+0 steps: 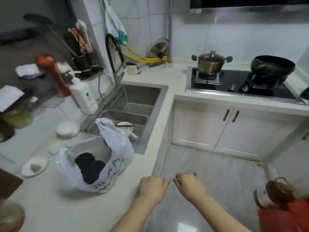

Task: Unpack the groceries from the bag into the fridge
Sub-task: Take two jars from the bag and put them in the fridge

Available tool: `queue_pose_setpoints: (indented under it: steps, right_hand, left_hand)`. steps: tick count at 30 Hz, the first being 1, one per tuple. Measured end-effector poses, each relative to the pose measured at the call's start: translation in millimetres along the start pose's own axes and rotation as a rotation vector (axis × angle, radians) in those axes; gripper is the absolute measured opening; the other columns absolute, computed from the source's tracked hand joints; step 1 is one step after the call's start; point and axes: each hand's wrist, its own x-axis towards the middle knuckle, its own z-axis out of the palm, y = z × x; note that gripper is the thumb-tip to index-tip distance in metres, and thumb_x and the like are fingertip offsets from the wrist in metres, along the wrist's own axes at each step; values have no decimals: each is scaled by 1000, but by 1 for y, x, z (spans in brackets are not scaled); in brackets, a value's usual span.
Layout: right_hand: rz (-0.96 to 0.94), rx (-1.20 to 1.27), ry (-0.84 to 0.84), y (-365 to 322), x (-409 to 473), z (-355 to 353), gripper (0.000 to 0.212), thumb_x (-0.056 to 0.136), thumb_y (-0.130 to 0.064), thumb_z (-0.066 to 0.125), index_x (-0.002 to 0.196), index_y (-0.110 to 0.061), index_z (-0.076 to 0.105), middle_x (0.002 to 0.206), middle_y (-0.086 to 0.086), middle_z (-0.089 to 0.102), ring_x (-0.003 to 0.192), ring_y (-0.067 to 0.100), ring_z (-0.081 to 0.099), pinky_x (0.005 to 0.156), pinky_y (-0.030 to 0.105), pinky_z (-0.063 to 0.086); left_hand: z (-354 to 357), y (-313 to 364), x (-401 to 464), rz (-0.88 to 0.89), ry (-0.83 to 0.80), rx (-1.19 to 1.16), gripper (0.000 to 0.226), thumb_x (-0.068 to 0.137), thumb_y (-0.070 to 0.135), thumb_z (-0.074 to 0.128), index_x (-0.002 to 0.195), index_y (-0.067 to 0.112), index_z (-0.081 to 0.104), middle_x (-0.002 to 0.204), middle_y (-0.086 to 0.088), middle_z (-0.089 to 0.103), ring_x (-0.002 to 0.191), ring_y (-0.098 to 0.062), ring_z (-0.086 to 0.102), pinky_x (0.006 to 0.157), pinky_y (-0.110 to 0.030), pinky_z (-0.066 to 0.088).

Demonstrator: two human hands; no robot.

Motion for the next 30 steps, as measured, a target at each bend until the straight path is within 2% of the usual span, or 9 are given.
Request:
queue_pose_setpoints:
  steps: [6, 8, 11, 15, 19, 21, 23, 27, 30]
  right_hand:
    - [-302, -31, 10, -41, 25, -13, 24, 95, -33, 36, 78, -22, 48, 98, 7, 70, 97, 25, 62, 90, 33, 35]
    - [-418, -29, 25, -56, 33, -17, 27, 95, -35, 36, 87, -19, 56, 99, 6, 70, 98, 25, 62, 89, 33, 37]
    - [-567, 2, 46, -82, 44, -22, 33, 95, -38, 35, 105, -20, 61, 105, 4, 71, 101, 23, 62, 94, 34, 37]
    - [-729, 33, 150, -121, 53, -33, 33, 96, -39, 36, 103, -23, 64, 99, 1, 72, 93, 21, 64, 90, 33, 37]
    - [-839, 122, 214, -159, 56, -46, 29, 93, -37, 41, 83, -22, 64, 80, 1, 71, 75, 22, 65, 78, 31, 40]
    - [-901, 95, 281, -176, 61, -47, 29, 86, -32, 52, 60, -22, 46, 57, 2, 62, 54, 22, 58, 61, 28, 37]
    - [-929, 74, 358, -193, 65, -49, 33, 77, -28, 63, 55, -23, 38, 46, -1, 54, 43, 20, 52, 52, 24, 31]
    - [-1011, 48, 382, -222, 80, -41, 17, 73, -25, 65, 58, -21, 57, 47, -4, 57, 44, 18, 53, 49, 22, 41]
    - [-992, -64, 346, -237, 89, -29, 9, 70, -32, 65, 64, -26, 63, 50, -7, 58, 47, 15, 55, 51, 25, 47]
  left_hand:
    - [-20, -37, -25, -285, 164, -119, 52, 97, 55, 29, 110, 19, 66, 108, -5, 70, 100, -25, 64, 85, -32, 44]
    - [-31, -47, -37, -374, 225, -131, 53, 97, 55, 29, 111, 20, 66, 108, -5, 70, 100, -25, 63, 84, -32, 44]
    - [-48, -61, -55, -497, 324, -134, 52, 96, 56, 30, 105, 19, 66, 101, -5, 71, 96, -25, 64, 80, -31, 44]
    - [-73, -86, -77, -611, 443, -120, 47, 96, 54, 33, 95, 20, 66, 94, -2, 70, 91, -24, 63, 78, -30, 41]
    - [-96, -114, -85, -623, 583, -92, 46, 91, 56, 38, 103, 25, 69, 97, -1, 73, 92, -24, 65, 79, -30, 46]
    - [-104, -131, -82, -606, 633, -126, 47, 86, 54, 39, 103, 24, 71, 98, -1, 74, 93, -26, 66, 82, -32, 49]
    - [-111, -147, -77, -553, 599, -132, 39, 88, 48, 44, 105, 23, 70, 102, 0, 72, 98, -25, 64, 88, -33, 47]
    - [-116, -180, -61, -406, 416, -78, 28, 93, 32, 47, 117, 29, 62, 117, 7, 63, 120, -16, 48, 114, -33, 16]
    - [-112, -199, -57, -377, 376, -62, 32, 92, 29, 48, 123, 31, 58, 125, 10, 59, 131, -13, 36, 116, -37, 5]
